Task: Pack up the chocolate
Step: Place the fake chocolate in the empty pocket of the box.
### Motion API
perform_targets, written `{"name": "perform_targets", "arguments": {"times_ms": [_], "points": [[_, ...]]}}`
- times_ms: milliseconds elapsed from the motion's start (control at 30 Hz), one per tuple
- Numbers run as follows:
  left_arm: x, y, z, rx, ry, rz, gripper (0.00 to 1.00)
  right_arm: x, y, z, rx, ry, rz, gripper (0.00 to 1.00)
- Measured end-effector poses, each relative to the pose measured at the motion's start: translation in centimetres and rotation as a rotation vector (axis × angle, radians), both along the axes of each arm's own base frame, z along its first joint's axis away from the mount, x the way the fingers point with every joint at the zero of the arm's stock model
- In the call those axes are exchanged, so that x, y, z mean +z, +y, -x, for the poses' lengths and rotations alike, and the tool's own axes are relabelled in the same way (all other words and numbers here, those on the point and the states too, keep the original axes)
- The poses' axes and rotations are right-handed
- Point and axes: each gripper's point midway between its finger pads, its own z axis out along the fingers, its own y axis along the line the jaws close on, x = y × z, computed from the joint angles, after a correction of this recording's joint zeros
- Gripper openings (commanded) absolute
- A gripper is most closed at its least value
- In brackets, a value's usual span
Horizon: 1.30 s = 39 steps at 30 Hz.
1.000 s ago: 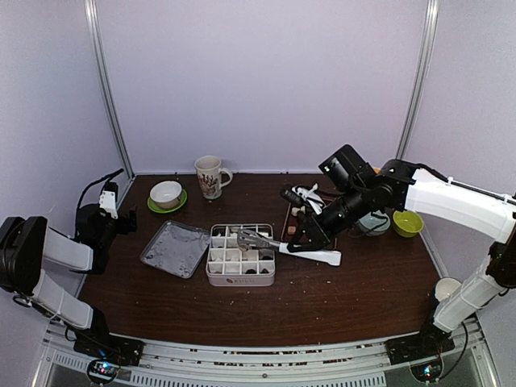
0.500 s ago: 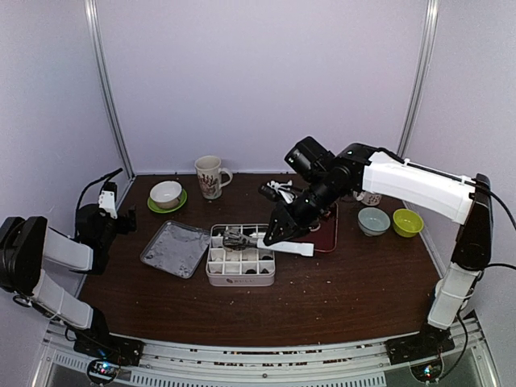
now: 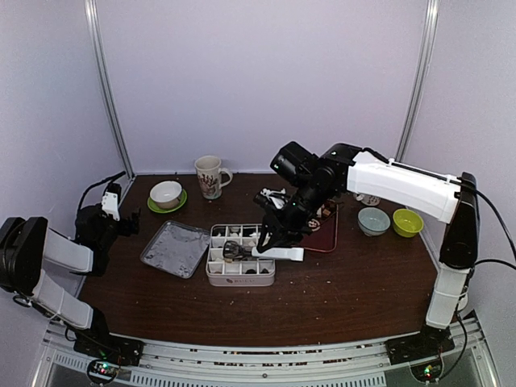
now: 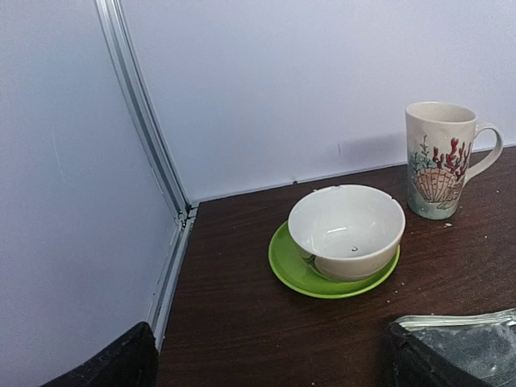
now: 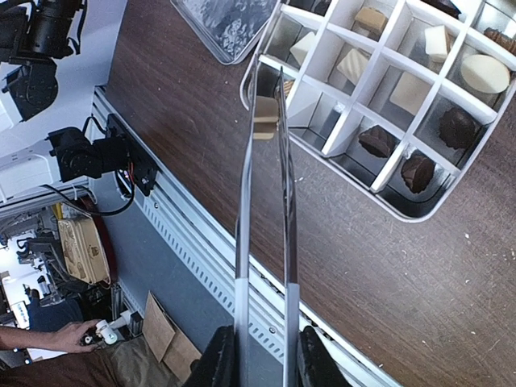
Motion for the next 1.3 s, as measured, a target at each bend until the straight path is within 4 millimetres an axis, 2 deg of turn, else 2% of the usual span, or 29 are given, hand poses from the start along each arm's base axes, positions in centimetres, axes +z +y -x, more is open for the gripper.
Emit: {"name": "perform_targets", "arguments": {"times_ms": [267, 667, 933, 1100, 1300], "points": [[0.0, -0.4, 0.1, -0.024, -0.004, -0.006, 0.98, -1.3, 0.2, -0.5, -0.006, 0.022, 0.056, 0.27], [0.0, -0.5, 0.1, -0.030, -0.004, -0.008, 0.98, -1.8, -0.4, -0.5, -0.011, 0.027, 0.099, 0.36], [0.0, -0.5, 0.1, -0.031, -0.004, -0.009, 0.98, -1.8, -0.2, -0.9, -0.023, 0.015, 0.096, 0.35], [0.0, -0.5, 0.1, -0.031, -0.004, -0.008, 0.98, -1.7, -0.3, -1.8, -0.043, -0.019, 0.101, 0.34], [0.0, -0.5, 0.1, -0.032, -0.004, -0.008, 0.98, -2.0, -1.3, -3.9, -0.072, -0.082, 0.126, 0.32]]}}
